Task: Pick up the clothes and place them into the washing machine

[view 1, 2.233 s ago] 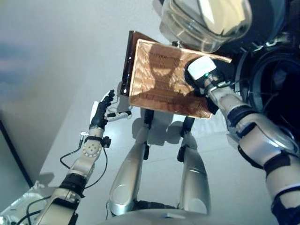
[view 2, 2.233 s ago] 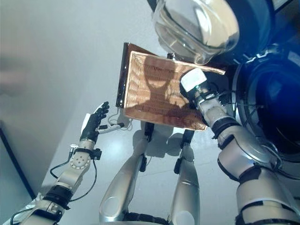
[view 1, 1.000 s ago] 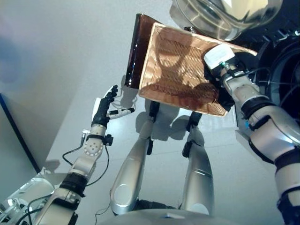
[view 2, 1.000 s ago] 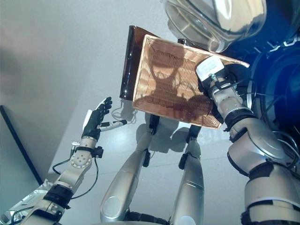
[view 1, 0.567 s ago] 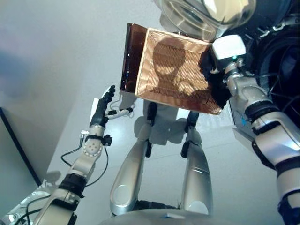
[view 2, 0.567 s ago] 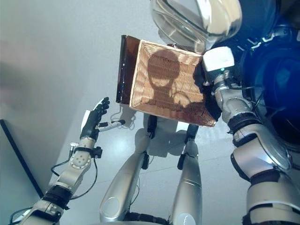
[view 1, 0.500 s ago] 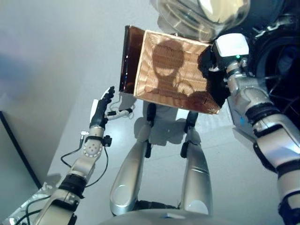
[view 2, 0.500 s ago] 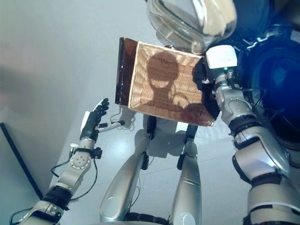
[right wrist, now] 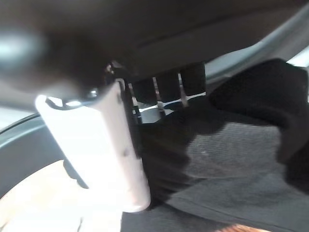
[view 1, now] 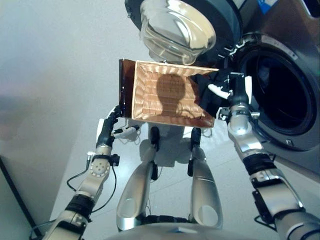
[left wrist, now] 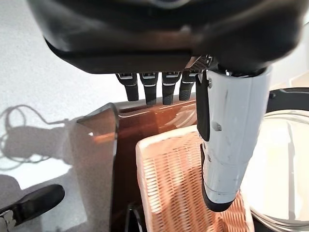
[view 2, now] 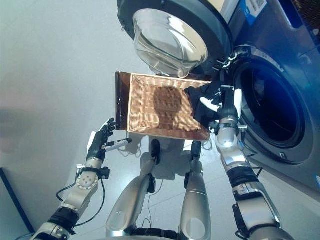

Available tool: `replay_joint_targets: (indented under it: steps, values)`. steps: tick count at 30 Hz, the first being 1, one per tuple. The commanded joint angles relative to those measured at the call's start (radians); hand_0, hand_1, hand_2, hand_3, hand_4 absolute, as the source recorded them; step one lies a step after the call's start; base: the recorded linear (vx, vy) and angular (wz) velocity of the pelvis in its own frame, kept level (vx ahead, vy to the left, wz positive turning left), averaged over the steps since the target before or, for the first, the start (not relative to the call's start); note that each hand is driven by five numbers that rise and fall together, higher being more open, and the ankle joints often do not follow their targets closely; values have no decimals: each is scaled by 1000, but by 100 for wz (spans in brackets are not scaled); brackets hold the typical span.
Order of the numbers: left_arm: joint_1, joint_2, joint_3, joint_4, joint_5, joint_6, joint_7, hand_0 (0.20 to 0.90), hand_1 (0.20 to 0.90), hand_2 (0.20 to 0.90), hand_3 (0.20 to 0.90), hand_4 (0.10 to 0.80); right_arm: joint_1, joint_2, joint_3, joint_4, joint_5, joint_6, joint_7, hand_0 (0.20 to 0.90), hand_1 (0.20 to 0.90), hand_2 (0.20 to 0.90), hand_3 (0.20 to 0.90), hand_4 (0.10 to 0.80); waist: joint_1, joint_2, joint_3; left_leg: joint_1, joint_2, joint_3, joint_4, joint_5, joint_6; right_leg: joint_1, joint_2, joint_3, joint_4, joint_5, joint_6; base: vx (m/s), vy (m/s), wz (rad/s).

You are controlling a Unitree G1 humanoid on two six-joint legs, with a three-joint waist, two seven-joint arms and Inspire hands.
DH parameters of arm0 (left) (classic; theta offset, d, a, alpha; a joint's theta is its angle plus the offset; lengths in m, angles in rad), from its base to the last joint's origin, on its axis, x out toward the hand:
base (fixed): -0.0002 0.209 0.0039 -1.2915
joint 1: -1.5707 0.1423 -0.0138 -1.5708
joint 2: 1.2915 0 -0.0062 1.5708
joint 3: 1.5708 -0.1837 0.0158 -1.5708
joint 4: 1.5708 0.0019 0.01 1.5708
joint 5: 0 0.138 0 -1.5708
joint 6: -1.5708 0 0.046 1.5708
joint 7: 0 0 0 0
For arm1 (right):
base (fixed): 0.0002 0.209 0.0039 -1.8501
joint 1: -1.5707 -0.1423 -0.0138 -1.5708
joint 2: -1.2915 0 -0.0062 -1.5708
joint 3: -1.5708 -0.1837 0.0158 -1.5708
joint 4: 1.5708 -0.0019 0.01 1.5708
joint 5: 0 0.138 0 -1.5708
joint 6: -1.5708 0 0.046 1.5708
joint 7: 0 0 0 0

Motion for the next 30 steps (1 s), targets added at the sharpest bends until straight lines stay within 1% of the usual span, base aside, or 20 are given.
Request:
replay_joint_targets:
  steps: [1,3,4,5,6,7,8,9,10,11,13,14,15,19,23,26,30]
  values:
    - [21,-4,17,-3,-26,-61,0,900,900,900,900,800,-18,49,-31,-142,294,-204,83,200,200,200,200,300,5,21,-67,-22,-45,6,78,-91,-62,-22,3,30,95,-92,-6,30,-6,-7]
    - [25,-11,5,0,-27,-61,-10,900,900,900,900,800,-2,98,-52,-136,443,-233,126,200,200,200,200,300,0,34,-71,-13,-47,11,79,-97,-62,-16,4,34,98,-100,-7,25,0,-12]
    - [28,-14,3,0,-30,-61,-14,900,900,900,900,800,5,110,-57,-136,479,-236,136,200,200,200,200,300,-1,39,-75,-16,-47,13,79,-95,-62,-19,5,37,95,-96,-7,8,0,-13]
    - [28,-17,-6,4,-33,-61,-19,900,900,900,900,800,0,129,-71,-112,554,-251,157,200,200,200,200,300,0,45,-80,-15,-47,16,78,-96,-63,-19,6,39,95,-97,-8,2,0,-9]
    - [28,-17,-6,4,-33,-61,-19,900,900,900,900,800,0,129,-71,-111,554,-251,157,200,200,200,200,300,1,45,-80,-16,-47,16,78,-95,-63,-20,7,39,94,-96,-8,26,0,-6]
    - [29,-24,-23,8,-41,-60,-29,900,900,900,900,800,-9,180,-94,-91,705,-276,192,200,200,200,200,300,-2,60,-85,-8,-50,17,77,-100,-64,-15,7,44,97,-105,-8,0,0,0]
    - [30,-25,-26,11,-44,-61,-31,900,900,900,900,800,-16,189,-99,-81,735,-286,199,200,200,200,200,300,0,65,-90,-10,-50,19,75,-97,-63,-17,8,47,94,-101,-8,33,12,1]
    - [31,-27,-35,11,-48,-61,-38,900,900,900,900,800,-26,208,-118,-69,801,-294,220,200,200,200,200,300,1,74,-93,-5,-52,19,74,-102,-63,-13,8,50,95,-108,-8,0,0,0]
    - [30,-27,-34,11,-49,-61,-39,900,900,900,900,800,-27,208,-119,-67,803,-295,222,200,200,200,200,300,2,74,-94,-8,-51,20,73,-99,-63,-16,9,50,92,-103,-8,0,0,0]
    - [30,-39,-49,33,-61,-62,-48,900,900,900,900,800,-43,238,-152,-60,902,-320,261,200,200,200,200,300,1,88,-101,-5,-54,23,71,-100,-64,-16,9,57,93,-105,-9,7,21,-3]
    - [32,-46,-63,47,-68,-63,-58,900,900,900,900,800,-59,261,-186,-30,971,-346,281,200,200,200,200,300,4,101,-112,-5,-56,24,69,-101,-65,-16,9,61,90,-106,-8,6,4,-2]
    - [31,-46,-63,47,-69,-63,-58,900,900,900,900,800,-60,261,-186,-30,972,-346,282,200,200,200,200,300,5,101,-112,-5,-56,24,68,-101,-65,-16,9,61,90,-106,-8,16,12,-7]
    - [33,-55,-76,67,-74,-64,-67,900,900,900,900,800,-81,272,-217,-2,1023,-362,286,200,200,200,200,300,5,114,-121,-3,-59,25,67,-102,-64,-14,7,64,88,-108,-8,15,11,-9]
    - [37,-61,-107,71,-87,-69,-88,900,900,900,900,800,-129,255,-265,43,1073,-387,284,200,200,200,200,300,12,138,-138,-3,-64,28,66,-103,-66,-17,6,72,90,-111,-7,8,19,-7]
    - [39,-64,-123,82,-91,-67,-96,900,900,900,900,800,-169,220,-296,51,1082,-403,264,200,200,200,200,300,13,157,-152,-1,-68,33,63,-104,-66,-20,4,81,90,-110,-7,0,4,-1]
    - [44,-69,-131,85,-98,-67,-99,900,900,900,900,800,-190,186,-328,50,1091,-420,255,200,200,200,200,300,10,167,-157,3,-71,36,60,-104,-67,-20,5,87,94,-111,-6,0,10,-2]
    - [54,-67,-135,92,-103,-68,-110,900,900,900,900,800,-208,128,-376,84,1100,-437,238,200,200,200,200,300,6,170,-169,5,-71,39,63,-108,-65,-22,7,92,100,-114,-7,5,7,-5]
